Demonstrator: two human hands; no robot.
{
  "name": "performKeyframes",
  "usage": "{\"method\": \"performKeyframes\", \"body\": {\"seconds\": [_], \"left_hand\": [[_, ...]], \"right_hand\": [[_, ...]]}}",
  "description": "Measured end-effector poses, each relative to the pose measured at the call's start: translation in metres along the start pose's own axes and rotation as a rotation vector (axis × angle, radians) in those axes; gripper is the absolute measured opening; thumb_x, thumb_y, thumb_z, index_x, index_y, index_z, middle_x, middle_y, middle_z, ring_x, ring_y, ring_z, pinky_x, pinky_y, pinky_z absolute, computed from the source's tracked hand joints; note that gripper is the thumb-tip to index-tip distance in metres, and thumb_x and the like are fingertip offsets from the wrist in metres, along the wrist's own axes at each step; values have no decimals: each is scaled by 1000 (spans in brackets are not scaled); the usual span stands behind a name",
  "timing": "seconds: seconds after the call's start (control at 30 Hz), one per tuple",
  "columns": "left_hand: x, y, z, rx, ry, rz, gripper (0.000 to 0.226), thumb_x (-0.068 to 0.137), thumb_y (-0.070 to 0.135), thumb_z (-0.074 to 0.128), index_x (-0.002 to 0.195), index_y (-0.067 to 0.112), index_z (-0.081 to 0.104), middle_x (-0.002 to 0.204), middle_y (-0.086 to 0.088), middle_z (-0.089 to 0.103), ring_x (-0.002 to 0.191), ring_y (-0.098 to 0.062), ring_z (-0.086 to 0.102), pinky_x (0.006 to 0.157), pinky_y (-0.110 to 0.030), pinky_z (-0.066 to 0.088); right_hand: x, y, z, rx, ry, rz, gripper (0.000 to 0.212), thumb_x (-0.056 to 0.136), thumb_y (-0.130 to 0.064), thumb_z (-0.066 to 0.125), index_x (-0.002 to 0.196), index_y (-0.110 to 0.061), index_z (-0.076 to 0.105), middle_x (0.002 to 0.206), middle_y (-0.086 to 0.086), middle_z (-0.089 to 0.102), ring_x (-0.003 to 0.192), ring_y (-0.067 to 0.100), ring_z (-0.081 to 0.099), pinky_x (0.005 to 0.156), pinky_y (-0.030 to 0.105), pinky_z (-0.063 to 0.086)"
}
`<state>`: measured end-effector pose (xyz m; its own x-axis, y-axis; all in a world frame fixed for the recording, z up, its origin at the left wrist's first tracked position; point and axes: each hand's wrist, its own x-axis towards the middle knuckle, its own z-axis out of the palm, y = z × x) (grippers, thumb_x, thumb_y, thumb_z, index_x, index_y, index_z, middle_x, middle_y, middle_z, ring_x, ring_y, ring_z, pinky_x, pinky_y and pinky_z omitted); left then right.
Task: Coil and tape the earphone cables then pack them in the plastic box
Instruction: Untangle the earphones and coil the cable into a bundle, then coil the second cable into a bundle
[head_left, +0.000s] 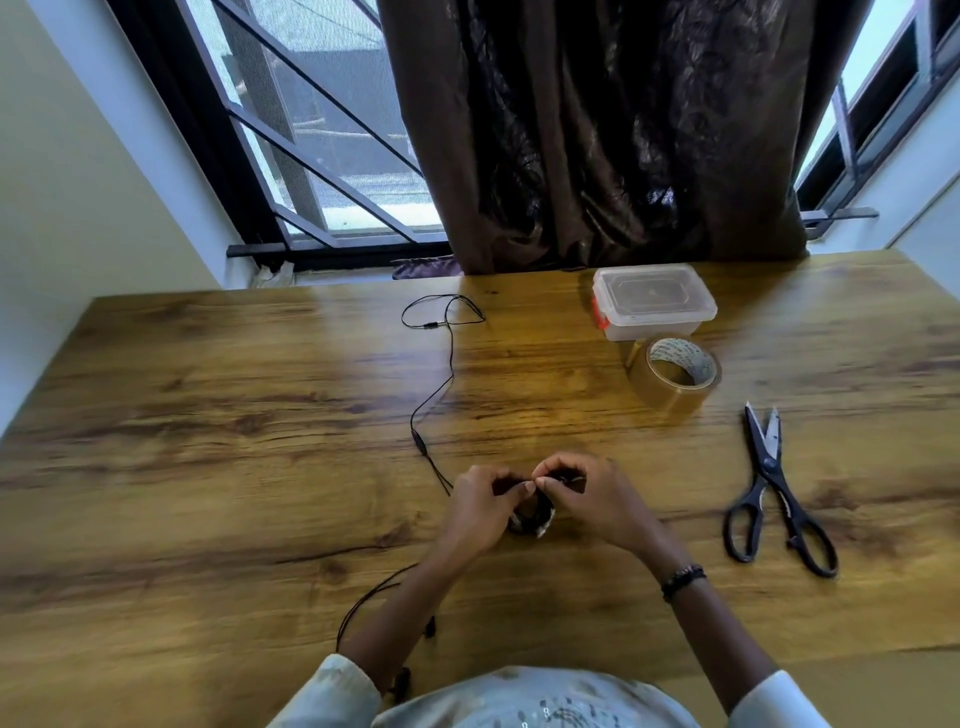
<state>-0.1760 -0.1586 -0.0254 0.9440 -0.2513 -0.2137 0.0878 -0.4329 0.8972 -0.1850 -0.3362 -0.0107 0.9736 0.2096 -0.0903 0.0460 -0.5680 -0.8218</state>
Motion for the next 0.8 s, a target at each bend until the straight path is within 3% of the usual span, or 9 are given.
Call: {"method": "performKeyframes", "body": {"seconds": [0.17, 0.3, 0.4, 0.5, 0.6, 0.73, 0.8], "left_hand": [[2, -4, 7, 234, 120, 136, 23, 89, 25, 65, 112, 23, 68, 102, 3, 57, 92, -8, 55, 80, -18, 50], [1, -5, 12, 279, 223, 207, 24, 87, 21, 68, 111, 20, 69, 101, 5, 59, 85, -4, 54, 70, -5, 44], [3, -5, 11, 284, 262, 217, 21, 86, 21, 69, 107, 19, 70, 100, 6, 61, 84, -1, 52, 69, -2, 41], [3, -8, 8, 261, 245, 222, 20, 90, 22, 65, 108, 17, 69, 102, 2, 63, 89, -6, 55, 76, -10, 46], [5, -8, 5, 245, 209, 197, 20, 93, 24, 60, 109, 15, 69, 100, 0, 64, 91, -10, 57, 79, -22, 51], [6, -8, 0, 218, 206, 168, 19, 94, 24, 58, 107, 14, 68, 94, 3, 61, 84, -6, 54, 70, -8, 43], [4, -9, -4, 181, 200, 158, 20, 95, 23, 57, 108, 13, 67, 96, 3, 62, 86, -8, 55, 71, -9, 44]], "right_hand": [[2, 4, -3, -40, 15, 5, 10, 92, -19, 63, 100, -20, 68, 98, -5, 65, 92, 8, 62, 78, 24, 55], [3, 8, 1, -74, 17, -25, 11, 91, -15, 63, 101, -19, 67, 102, -6, 64, 95, 4, 60, 78, 13, 50], [5, 10, 3, -79, 36, -21, 10, 92, -17, 63, 100, -20, 68, 102, -7, 63, 97, 5, 57, 79, 15, 49], [6, 11, 1, -44, 8, -6, 13, 93, -23, 61, 103, -20, 68, 102, -7, 64, 97, 7, 58, 80, 21, 52], [6, 10, -2, 32, -7, 8, 16, 95, -25, 58, 107, -20, 67, 102, -9, 67, 95, 1, 61, 78, 13, 51], [7, 8, -1, 83, 21, 24, 16, 98, -24, 53, 107, -24, 66, 101, -11, 67, 95, -3, 60, 78, 10, 49], [7, 8, -1, 99, 61, 33, 15, 98, -24, 52, 107, -28, 65, 102, -14, 67, 96, -6, 59, 78, 8, 47]]}}
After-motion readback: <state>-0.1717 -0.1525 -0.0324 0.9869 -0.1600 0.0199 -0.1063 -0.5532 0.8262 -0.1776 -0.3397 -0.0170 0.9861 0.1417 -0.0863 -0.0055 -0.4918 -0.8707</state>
